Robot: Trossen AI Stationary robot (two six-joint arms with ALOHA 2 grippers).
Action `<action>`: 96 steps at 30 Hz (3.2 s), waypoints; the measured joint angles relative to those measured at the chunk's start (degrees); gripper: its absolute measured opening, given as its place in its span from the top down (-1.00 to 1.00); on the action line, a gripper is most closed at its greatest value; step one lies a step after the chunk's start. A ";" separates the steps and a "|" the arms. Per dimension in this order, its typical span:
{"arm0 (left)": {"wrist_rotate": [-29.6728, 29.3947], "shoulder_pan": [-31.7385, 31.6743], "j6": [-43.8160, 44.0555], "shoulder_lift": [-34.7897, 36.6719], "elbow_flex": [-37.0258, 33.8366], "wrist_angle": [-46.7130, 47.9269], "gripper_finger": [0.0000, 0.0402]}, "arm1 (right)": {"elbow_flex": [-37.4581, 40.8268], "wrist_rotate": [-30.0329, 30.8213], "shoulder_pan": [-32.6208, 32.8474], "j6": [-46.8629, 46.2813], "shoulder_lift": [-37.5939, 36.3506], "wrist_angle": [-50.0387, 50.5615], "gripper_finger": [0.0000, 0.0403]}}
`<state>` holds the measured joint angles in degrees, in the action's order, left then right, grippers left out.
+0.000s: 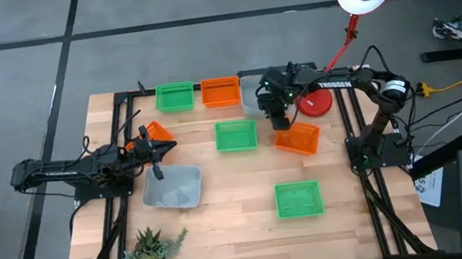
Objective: Stack baskets by color
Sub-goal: Adjust the top gray bin on the table
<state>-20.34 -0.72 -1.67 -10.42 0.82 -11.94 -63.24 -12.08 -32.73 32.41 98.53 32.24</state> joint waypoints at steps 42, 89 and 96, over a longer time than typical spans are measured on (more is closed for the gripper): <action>0.01 0.01 0.02 0.01 0.00 0.04 0.95 | -1.47 -2.73 -3.19 -6.63 -1.37 -2.64 0.58; 0.00 -0.01 0.09 0.01 0.00 1.29 0.95 | -1.47 16.42 -8.05 -8.13 -2.84 -2.39 0.58; 0.00 0.00 0.07 0.00 0.00 1.29 0.95 | -1.47 11.77 -2.65 -6.40 -4.59 -2.84 0.58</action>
<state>-20.34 -0.71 -1.61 -10.42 0.82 -10.66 -64.71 -0.31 -35.38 26.01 93.94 29.40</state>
